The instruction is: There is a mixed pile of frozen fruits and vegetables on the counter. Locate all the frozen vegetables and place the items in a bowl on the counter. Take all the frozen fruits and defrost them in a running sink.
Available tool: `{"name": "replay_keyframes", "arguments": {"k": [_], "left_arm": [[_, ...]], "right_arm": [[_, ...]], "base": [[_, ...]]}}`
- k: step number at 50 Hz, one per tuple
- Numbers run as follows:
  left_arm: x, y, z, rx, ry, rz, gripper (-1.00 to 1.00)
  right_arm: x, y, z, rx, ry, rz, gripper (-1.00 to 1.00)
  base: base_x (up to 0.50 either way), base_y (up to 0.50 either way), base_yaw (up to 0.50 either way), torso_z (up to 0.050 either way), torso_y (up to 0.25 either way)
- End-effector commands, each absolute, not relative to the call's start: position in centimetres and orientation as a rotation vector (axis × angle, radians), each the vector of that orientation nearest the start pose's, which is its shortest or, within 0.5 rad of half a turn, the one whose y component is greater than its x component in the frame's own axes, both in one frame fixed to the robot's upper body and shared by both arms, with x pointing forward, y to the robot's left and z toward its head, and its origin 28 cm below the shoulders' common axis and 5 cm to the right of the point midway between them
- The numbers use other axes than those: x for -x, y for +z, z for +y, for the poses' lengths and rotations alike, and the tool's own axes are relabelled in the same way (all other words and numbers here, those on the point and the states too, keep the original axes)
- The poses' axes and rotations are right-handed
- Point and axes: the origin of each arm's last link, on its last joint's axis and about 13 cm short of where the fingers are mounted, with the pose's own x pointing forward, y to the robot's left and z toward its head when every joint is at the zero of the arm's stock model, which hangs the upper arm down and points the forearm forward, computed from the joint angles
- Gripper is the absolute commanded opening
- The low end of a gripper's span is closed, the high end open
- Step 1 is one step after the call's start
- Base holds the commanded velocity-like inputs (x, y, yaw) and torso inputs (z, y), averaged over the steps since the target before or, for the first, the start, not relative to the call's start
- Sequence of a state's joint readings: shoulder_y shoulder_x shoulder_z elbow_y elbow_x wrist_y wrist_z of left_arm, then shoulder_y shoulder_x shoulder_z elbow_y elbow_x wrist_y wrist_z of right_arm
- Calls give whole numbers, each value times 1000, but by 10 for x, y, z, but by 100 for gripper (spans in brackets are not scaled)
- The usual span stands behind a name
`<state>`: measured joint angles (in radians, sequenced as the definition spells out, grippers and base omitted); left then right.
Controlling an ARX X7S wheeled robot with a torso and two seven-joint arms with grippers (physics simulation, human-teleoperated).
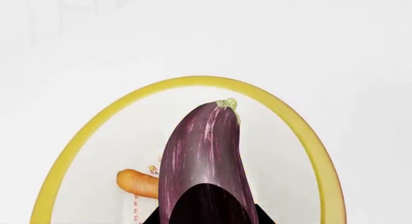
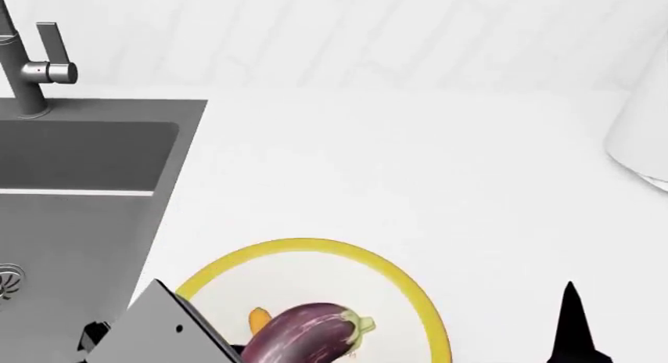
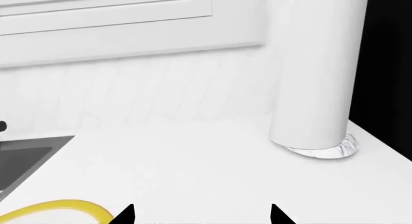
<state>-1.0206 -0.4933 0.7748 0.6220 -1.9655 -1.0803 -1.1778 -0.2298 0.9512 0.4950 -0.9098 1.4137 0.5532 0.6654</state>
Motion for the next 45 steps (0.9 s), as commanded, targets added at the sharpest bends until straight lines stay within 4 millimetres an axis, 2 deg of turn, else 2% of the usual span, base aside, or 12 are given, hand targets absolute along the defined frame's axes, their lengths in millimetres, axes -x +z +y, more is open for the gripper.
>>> {"name": "replay_keyframes", "arguments": {"k": [1,2,3,14,22,31,34,37,42,43,45], "left_arm": [[-171,225,151,-283,-666,462,-100],[-171,225,152,-283,-665,462,-100],[-171,224,152,-282,-667,467,100],[-171,228,152,-277,-664,464,100],[-167,243,156,-257,-667,432,100],[-166,266,179,-240,-617,362,100],[-168,276,192,-230,-577,337,100],[-170,284,203,-208,-553,325,100],[-174,289,218,-240,-471,296,100],[-176,290,221,-264,-490,348,100],[-180,293,227,-245,-435,343,100]], "right_arm": [[-129,208,-185,-85,-10,29,100],[-129,208,-185,-85,-10,29,100],[-130,208,-185,-85,-9,30,100],[-129,207,-184,-84,-5,33,100],[-130,207,-184,-83,-4,36,100],[-133,213,-190,-85,-21,16,100],[-135,223,-195,-46,-19,-1,100],[-137,236,-197,21,56,4,100],[-136,263,-201,-33,193,-10,100],[-135,269,-203,-21,195,-11,100],[-133,278,-208,-41,208,-11,100]], "base": [[0,0,0,0,0],[0,0,0,0,0],[0,0,0,0,0],[0,0,0,0,0],[0,0,0,0,0],[0,0,0,0,0],[0,0,0,0,0],[0,0,0,0,0],[0,0,0,0,0],[0,0,0,0,0],[0,0,0,0,0]]}}
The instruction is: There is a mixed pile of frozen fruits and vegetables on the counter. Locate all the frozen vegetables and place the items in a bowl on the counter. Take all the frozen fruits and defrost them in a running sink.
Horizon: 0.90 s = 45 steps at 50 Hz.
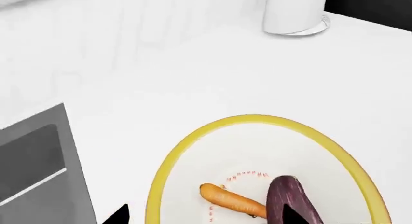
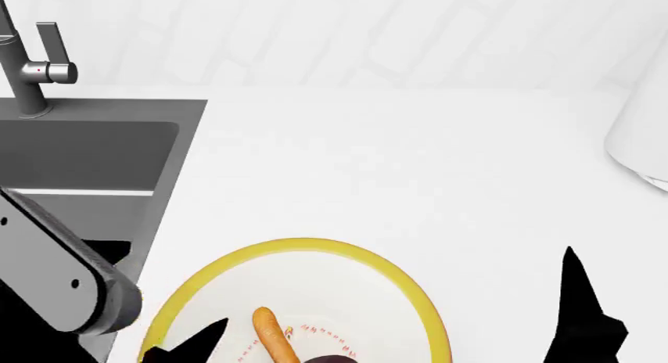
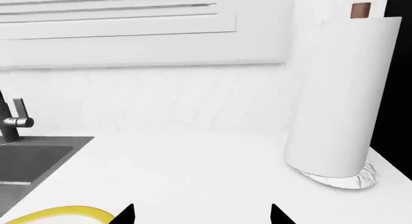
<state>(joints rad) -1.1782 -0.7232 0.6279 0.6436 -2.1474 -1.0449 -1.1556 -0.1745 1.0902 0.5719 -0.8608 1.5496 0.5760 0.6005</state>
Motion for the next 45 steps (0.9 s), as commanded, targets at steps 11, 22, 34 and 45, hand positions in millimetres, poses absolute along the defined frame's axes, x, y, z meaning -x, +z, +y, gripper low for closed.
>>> {"name": "replay_keyframes", "arguments": {"k": [11,22,34,45], "left_arm": [[-186,308,264,-125,-212,287,100],[-162,300,287,17,-91,157,100],[-138,272,290,79,-120,233,100],[-143,279,290,72,-111,209,100]], "right_arm": [[-129,291,-225,-12,183,-42,100],[-131,304,-227,-19,172,-39,100],[-130,310,-224,-36,154,-34,100],[-139,336,-222,118,149,-74,100]], "base": [[0,0,0,0,0],[0,0,0,0,0],[0,0,0,0,0],[0,0,0,0,0]]}}
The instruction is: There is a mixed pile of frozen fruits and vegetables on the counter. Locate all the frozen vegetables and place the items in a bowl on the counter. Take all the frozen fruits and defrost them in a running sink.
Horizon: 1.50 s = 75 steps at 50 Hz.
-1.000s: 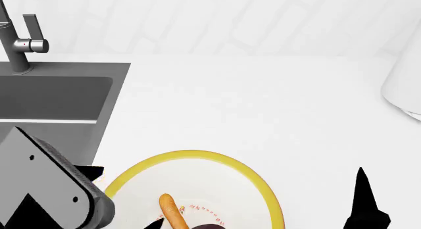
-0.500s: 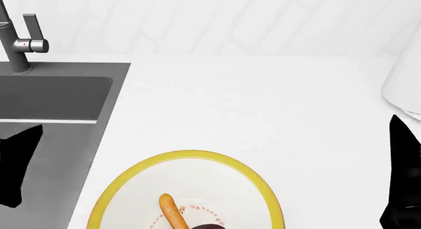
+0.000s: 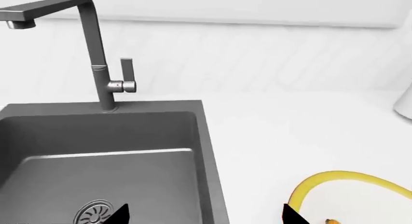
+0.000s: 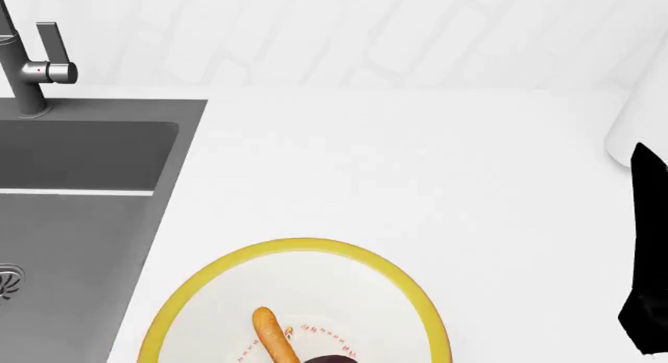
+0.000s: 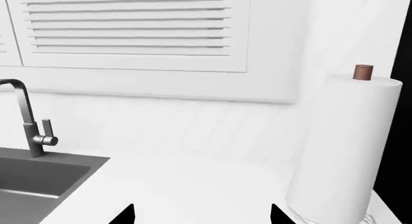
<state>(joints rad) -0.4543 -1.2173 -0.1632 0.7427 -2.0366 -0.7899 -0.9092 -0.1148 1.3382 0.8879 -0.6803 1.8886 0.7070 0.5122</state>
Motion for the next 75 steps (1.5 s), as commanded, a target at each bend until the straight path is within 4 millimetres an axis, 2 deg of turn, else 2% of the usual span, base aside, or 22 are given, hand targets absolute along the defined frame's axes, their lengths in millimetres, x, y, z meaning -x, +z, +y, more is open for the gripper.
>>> {"name": "replay_keyframes", "arguments": {"k": [1,5,11,19,28,34,38,54,75], "left_arm": [[-144,277,289,77,-117,209,100],[-147,284,287,73,-119,197,100],[-151,285,288,63,-118,205,100],[-154,292,290,63,-112,198,100],[-151,286,291,69,-109,201,100],[-149,289,294,70,-108,205,100],[-149,283,294,67,-106,209,100],[-148,291,296,69,-101,205,100],[-145,287,296,72,-98,199,100]], "right_arm": [[-140,337,-222,115,152,-70,100],[-144,341,-217,103,180,-59,100],[-145,324,-216,76,180,2,100],[-141,321,-215,111,170,-12,100],[-138,322,-214,95,185,-44,100],[-137,322,-212,70,205,-48,100],[-136,323,-213,78,199,-52,100],[-136,320,-213,75,200,-51,100],[-136,316,-212,35,211,-55,100]], "base": [[0,0,0,0,0],[0,0,0,0,0],[0,0,0,0,0],[0,0,0,0,0],[0,497,0,0,0],[0,500,0,0,0],[0,500,0,0,0],[0,500,0,0,0],[0,500,0,1,0]]}}
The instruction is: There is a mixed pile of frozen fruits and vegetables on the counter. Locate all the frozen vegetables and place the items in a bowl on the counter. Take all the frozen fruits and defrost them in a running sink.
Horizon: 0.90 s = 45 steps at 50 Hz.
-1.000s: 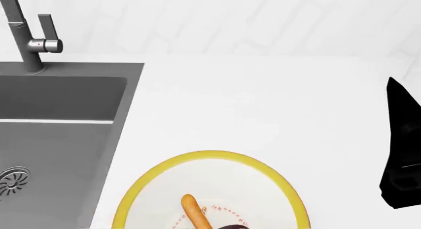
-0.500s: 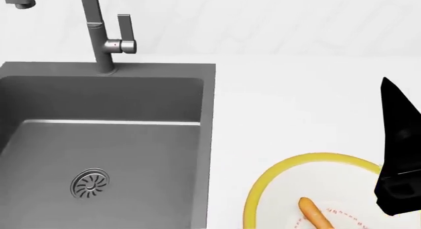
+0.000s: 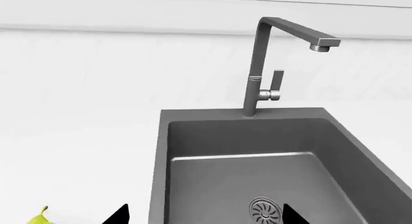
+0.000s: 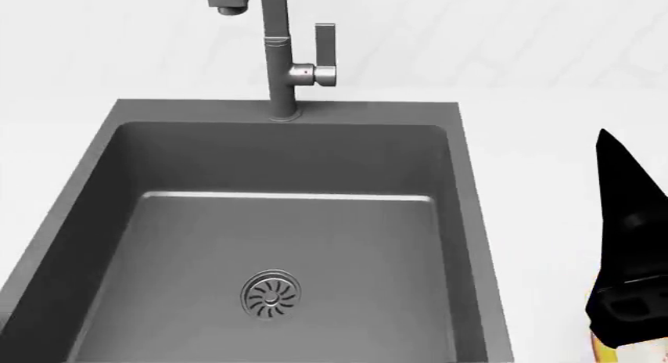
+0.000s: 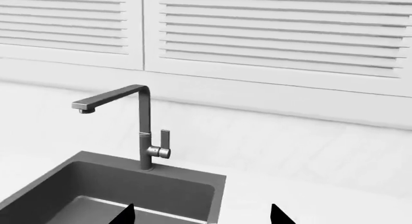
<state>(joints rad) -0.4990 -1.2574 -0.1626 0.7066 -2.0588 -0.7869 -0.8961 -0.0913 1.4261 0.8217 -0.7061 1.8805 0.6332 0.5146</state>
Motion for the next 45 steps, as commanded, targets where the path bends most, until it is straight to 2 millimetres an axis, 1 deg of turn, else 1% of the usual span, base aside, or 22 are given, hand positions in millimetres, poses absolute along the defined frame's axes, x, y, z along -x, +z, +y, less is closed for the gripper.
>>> {"name": "replay_keyframes", "arguments": {"k": [1,5,10,18,24,27,28,29,30,35,40,43,45], "left_arm": [[-144,289,297,72,-99,199,100],[-144,287,298,73,-96,202,100],[-143,286,298,76,-97,204,100],[-144,292,297,70,-94,198,100],[-144,286,297,72,-99,203,100],[-142,287,297,68,-107,200,100],[-142,292,297,68,-107,198,100],[-142,293,297,69,-107,197,100],[-142,290,297,68,-106,195,100],[-141,295,296,65,-107,191,100],[-140,292,296,65,-109,188,100],[-139,297,296,62,-112,185,100],[-141,294,296,60,-111,186,100]], "right_arm": [[-136,315,-212,49,210,-51,100],[-136,311,-212,47,212,-42,100],[-136,310,-211,52,213,-37,100],[-136,310,-210,51,221,-39,100],[-136,312,-210,52,221,-40,100],[-136,312,-209,47,223,-40,100],[-136,312,-210,48,221,-42,100],[-136,312,-210,45,221,-42,100],[-136,311,-210,47,221,-42,100],[-136,310,-209,45,224,-41,100],[-135,309,-209,41,222,-41,100],[-134,308,-209,40,221,-36,100],[-134,309,-209,37,221,-37,100]], "base": [[0,461,0,0,0],[0,256,0,0,0],[0,482,0,0,0],[0,500,0,0,0],[0,500,0,0,0],[0,500,0,0,0],[0,500,0,0,0],[0,500,0,0,0],[0,500,0,0,0],[0,500,0,0,0],[0,500,0,0,0],[0,500,0,0,0],[0,500,0,0,0]]}}
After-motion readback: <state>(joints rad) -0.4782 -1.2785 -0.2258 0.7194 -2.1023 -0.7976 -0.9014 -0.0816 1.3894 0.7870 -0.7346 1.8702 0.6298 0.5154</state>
